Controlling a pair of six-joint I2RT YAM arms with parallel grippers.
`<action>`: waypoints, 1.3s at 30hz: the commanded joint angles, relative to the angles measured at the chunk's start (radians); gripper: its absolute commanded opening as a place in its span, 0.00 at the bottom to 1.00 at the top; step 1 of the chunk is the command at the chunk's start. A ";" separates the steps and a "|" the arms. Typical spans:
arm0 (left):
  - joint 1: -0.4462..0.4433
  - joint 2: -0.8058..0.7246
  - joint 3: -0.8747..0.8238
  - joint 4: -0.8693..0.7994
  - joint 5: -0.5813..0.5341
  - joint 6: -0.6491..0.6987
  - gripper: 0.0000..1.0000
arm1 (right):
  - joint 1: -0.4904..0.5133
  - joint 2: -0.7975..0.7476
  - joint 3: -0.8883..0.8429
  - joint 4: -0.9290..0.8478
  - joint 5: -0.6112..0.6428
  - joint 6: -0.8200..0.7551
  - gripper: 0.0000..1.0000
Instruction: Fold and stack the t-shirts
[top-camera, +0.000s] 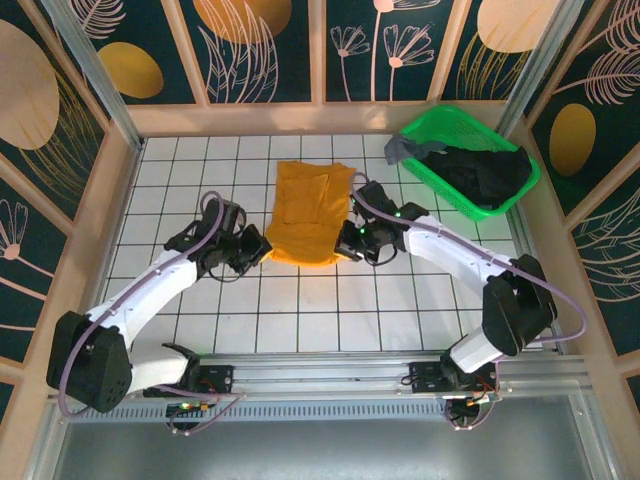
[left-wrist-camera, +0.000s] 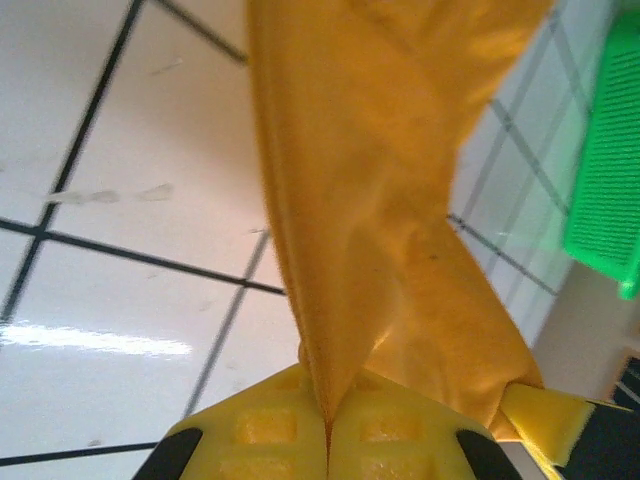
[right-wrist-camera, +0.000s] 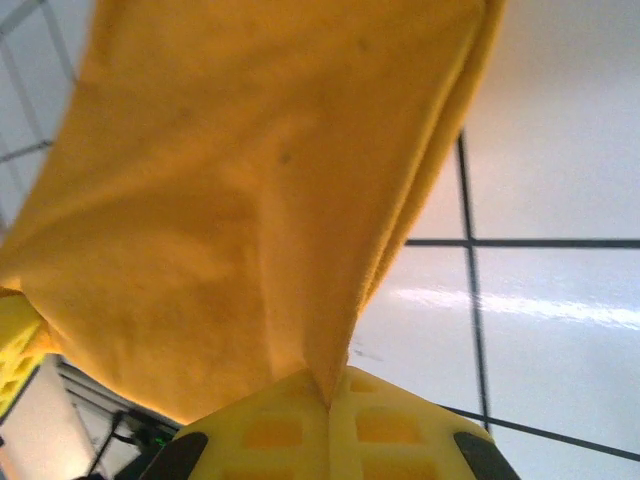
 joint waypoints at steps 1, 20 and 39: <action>-0.001 0.006 0.108 -0.025 -0.017 -0.037 0.00 | -0.004 -0.013 0.091 -0.066 0.051 0.065 0.00; 0.157 0.808 0.851 0.045 0.029 0.066 0.02 | -0.261 0.611 0.797 0.002 0.063 0.027 0.00; 0.156 0.332 0.057 0.327 0.032 -0.143 0.52 | -0.221 0.183 0.204 0.239 0.076 -0.066 0.54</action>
